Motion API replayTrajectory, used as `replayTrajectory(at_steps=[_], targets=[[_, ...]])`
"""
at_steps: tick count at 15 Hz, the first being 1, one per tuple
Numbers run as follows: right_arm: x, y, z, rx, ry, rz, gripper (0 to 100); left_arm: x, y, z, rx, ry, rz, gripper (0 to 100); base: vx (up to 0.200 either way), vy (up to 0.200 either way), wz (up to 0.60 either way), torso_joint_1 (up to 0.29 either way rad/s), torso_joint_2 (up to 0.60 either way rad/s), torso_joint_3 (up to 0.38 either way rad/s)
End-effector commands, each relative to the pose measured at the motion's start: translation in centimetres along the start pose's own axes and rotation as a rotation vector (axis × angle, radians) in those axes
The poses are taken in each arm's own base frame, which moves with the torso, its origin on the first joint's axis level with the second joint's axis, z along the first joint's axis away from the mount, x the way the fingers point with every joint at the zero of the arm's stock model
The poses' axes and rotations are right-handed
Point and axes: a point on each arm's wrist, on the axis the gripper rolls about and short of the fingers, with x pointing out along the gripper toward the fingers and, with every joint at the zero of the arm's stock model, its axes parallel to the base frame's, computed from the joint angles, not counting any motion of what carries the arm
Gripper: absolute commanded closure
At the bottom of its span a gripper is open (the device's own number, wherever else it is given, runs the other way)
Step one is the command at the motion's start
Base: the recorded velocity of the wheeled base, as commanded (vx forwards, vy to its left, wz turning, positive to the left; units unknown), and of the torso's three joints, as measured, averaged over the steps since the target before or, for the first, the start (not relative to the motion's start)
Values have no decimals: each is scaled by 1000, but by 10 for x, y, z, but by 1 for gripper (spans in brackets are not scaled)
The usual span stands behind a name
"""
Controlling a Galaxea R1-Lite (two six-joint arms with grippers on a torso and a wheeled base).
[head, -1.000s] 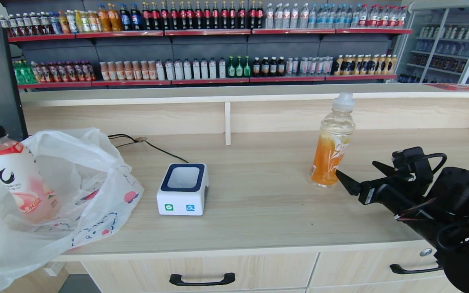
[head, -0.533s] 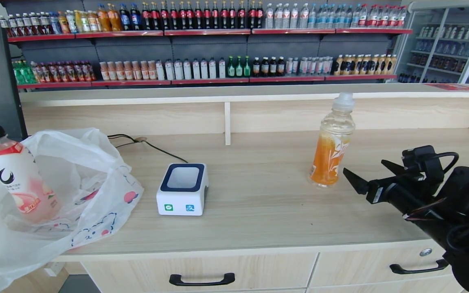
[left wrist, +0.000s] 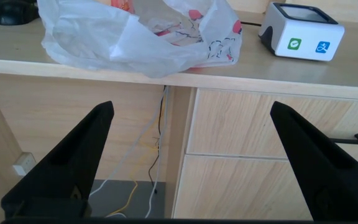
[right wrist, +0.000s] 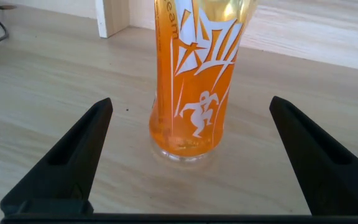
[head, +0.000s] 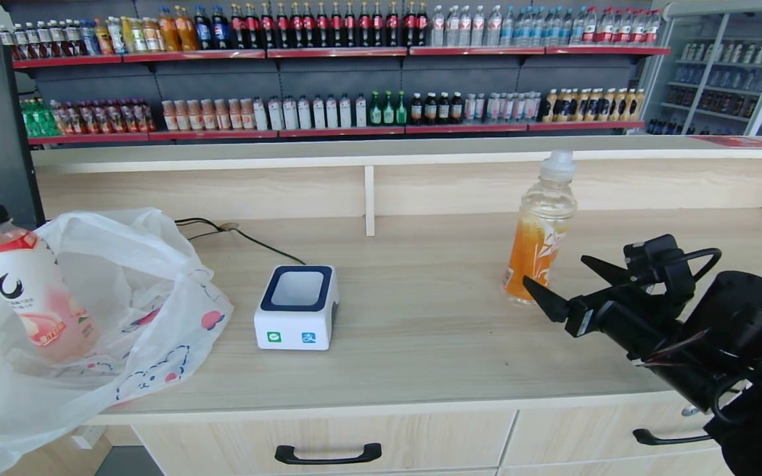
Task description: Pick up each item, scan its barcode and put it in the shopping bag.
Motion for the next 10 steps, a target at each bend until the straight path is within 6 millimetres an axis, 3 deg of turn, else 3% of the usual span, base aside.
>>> replayTrajectory(at_steps=[1, 10], targets=[[10, 4, -9, 2, 22, 12, 0, 0, 0, 0, -1, -2, 1, 0, 0, 0, 0, 0, 0, 0], [36, -4, -30, 3, 49, -22, 0, 0, 0, 0, -1, -2, 1, 0, 0, 0, 0, 0, 0, 0]])
